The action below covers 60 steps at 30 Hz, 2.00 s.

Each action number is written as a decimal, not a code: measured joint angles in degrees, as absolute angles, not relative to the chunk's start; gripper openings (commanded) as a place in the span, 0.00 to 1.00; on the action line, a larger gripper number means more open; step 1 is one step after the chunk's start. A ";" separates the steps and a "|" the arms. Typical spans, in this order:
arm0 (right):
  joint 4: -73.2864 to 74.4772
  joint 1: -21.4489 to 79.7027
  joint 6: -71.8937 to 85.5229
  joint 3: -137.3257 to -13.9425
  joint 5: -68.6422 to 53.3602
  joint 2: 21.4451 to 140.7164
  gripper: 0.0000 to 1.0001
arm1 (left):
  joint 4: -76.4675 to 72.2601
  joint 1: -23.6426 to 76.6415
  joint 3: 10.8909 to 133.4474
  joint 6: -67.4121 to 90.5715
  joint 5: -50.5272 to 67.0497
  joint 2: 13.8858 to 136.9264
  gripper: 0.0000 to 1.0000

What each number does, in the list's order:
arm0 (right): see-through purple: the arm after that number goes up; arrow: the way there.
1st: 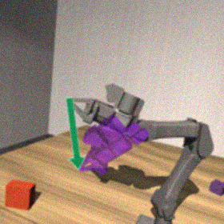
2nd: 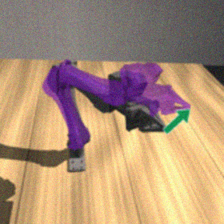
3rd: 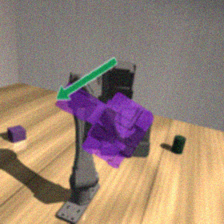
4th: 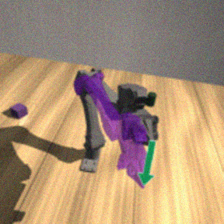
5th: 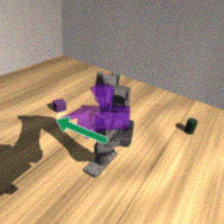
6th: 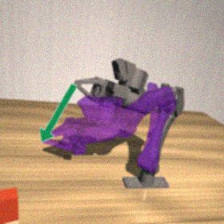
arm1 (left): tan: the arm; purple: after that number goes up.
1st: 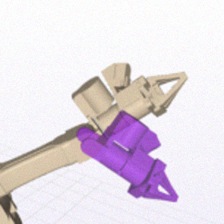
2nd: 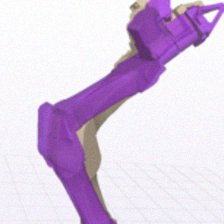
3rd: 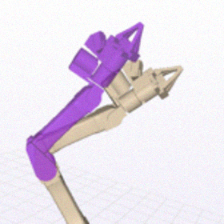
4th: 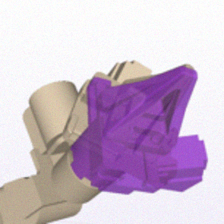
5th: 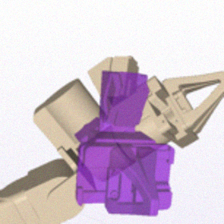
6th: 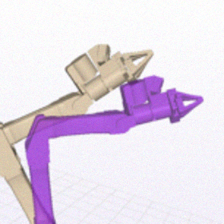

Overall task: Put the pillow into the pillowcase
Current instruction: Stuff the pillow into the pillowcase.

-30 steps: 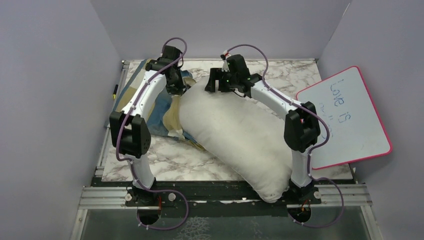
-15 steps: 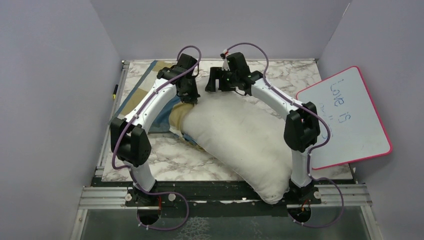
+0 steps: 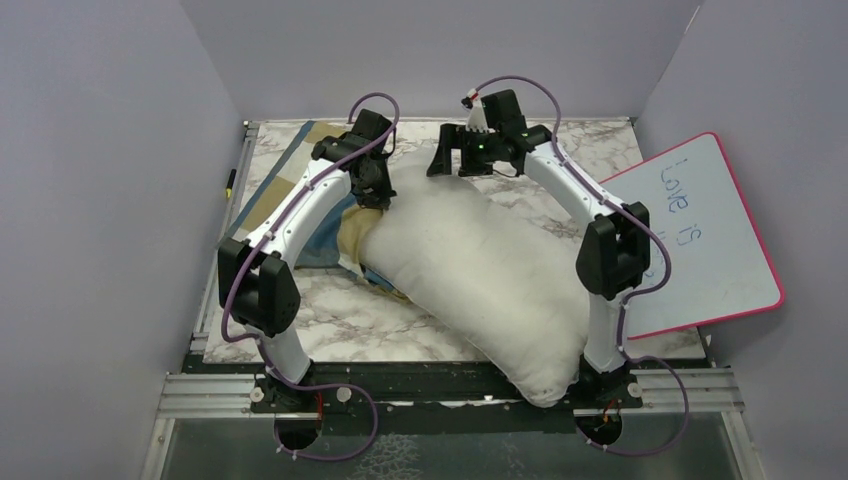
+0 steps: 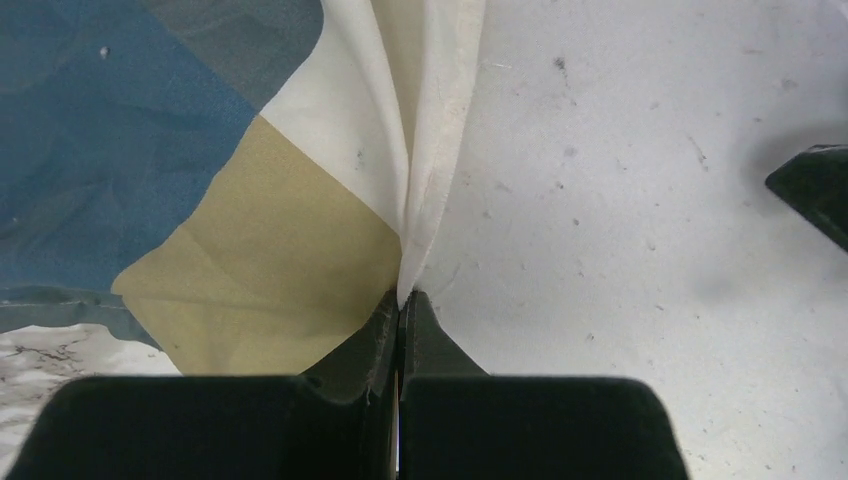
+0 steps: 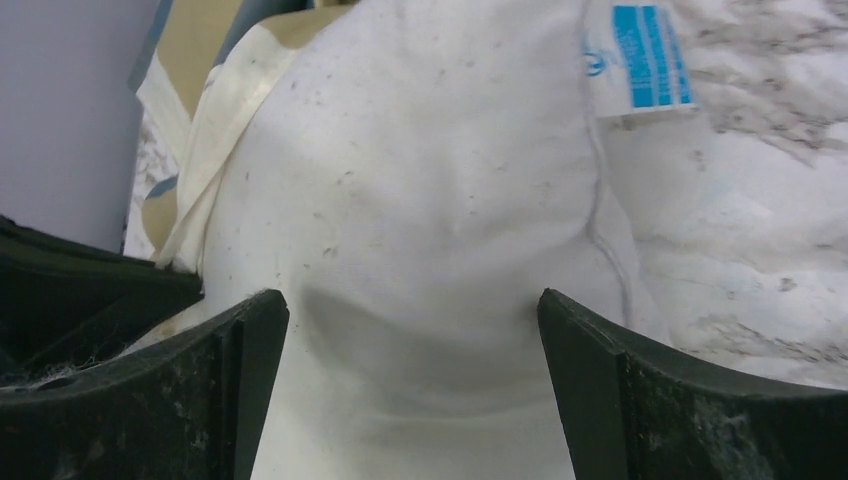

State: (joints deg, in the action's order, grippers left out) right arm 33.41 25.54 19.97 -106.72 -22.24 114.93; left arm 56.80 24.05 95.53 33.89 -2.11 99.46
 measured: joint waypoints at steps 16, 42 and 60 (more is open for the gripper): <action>50.74 26.11 22.85 -132.27 -37.95 124.51 0.00 | 55.51 22.94 94.04 33.89 -3.49 99.42 0.00; 25.06 28.40 26.59 -89.97 -32.56 102.80 0.00 | 64.47 14.96 110.52 33.89 -2.90 99.98 0.45; 22.55 29.63 25.41 -87.57 -31.57 101.54 0.00 | 64.20 20.36 121.71 24.32 -3.38 119.22 0.53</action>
State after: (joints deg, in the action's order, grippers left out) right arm 22.55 29.63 25.41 -87.57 -31.57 101.54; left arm 64.20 20.36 121.71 24.32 -3.38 119.22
